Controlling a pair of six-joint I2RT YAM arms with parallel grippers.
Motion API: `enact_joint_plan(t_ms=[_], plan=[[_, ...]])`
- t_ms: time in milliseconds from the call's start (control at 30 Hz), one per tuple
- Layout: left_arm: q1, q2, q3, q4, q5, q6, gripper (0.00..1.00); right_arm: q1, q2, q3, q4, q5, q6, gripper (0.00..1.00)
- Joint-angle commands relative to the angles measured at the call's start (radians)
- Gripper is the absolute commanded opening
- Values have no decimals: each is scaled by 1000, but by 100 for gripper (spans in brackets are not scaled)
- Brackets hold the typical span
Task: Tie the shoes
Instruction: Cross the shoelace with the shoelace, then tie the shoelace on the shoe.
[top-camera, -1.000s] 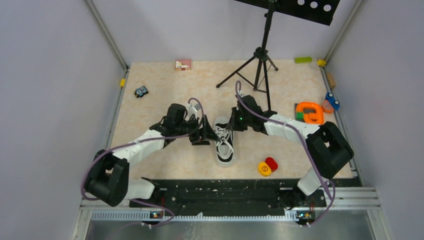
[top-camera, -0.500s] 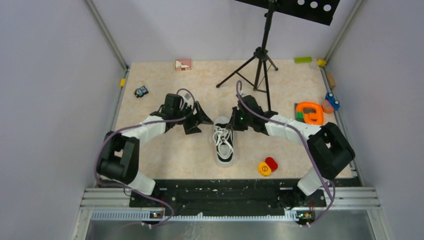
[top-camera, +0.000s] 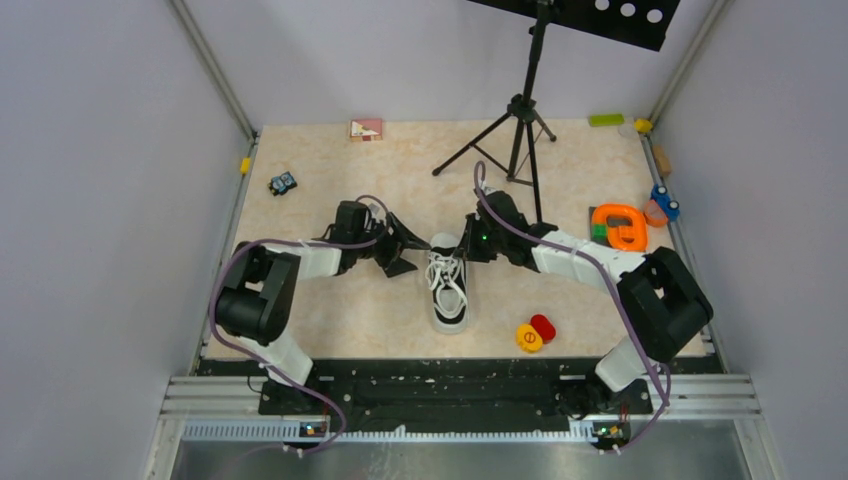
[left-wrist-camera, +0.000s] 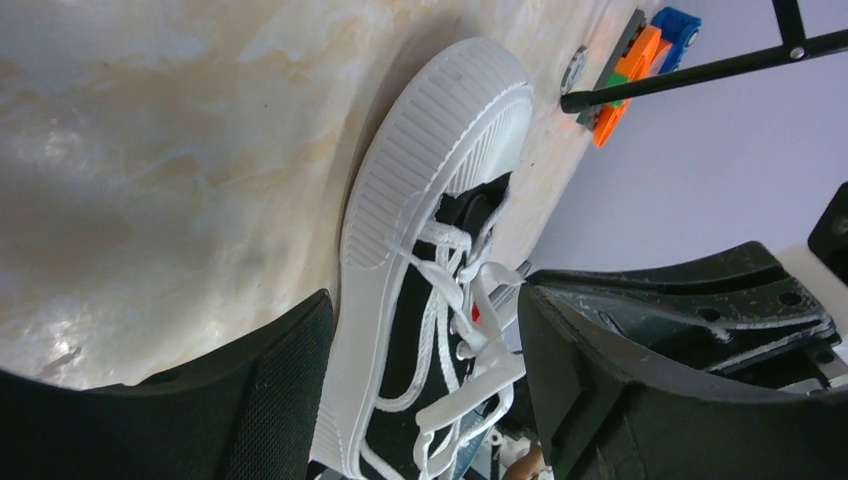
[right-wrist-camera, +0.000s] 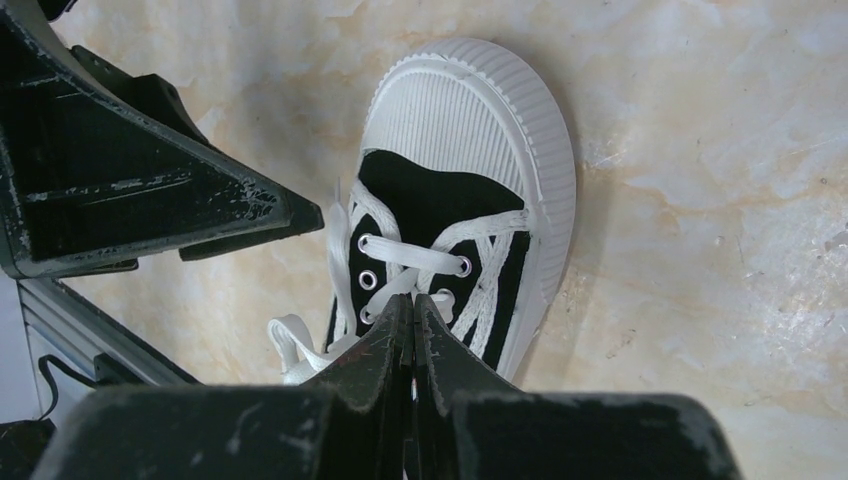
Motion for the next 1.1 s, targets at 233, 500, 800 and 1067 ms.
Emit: enact_joint_plan(t_ms=[233,500,800,1067], plan=[[-23,83,3,202,53,-129,54,-8,-42,-15,46,8,6,0],[-24,105,10,203,54,-132,49,-8,-40,-13,52,1,5,0],[-22,99,53,130,23,-94,2,-8,-41,-14,53,1,6,0],[7,15,70,1,-29,8,0,-8,-46,-5,43,6,-1,0]])
